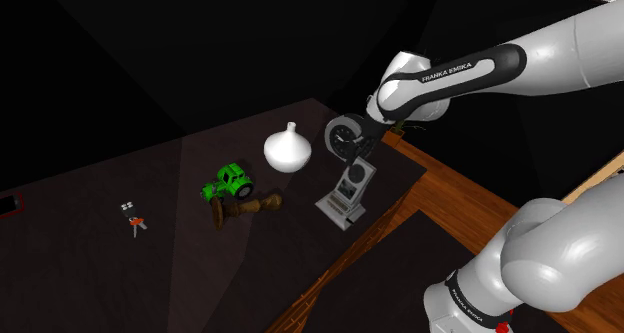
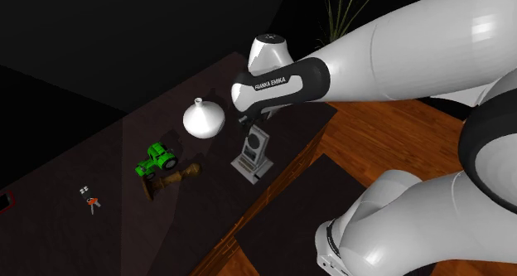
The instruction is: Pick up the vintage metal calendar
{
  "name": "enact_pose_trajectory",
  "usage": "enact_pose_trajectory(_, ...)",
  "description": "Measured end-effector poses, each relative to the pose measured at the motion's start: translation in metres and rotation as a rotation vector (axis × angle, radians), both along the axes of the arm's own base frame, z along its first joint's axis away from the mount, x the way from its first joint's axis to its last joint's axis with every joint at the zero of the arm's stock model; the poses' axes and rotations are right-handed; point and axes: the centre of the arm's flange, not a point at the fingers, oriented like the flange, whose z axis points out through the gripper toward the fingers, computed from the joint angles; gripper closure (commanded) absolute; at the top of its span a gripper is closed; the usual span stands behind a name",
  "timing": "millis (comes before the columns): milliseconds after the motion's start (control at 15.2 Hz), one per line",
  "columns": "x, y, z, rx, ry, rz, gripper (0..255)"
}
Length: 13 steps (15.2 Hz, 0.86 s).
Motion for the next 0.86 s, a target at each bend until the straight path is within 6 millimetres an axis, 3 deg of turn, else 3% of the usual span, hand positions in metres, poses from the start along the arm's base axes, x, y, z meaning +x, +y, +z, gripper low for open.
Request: enact_pose_trajectory(858,0.000,0.000,0.066,0.000,0.000,0.000,255)
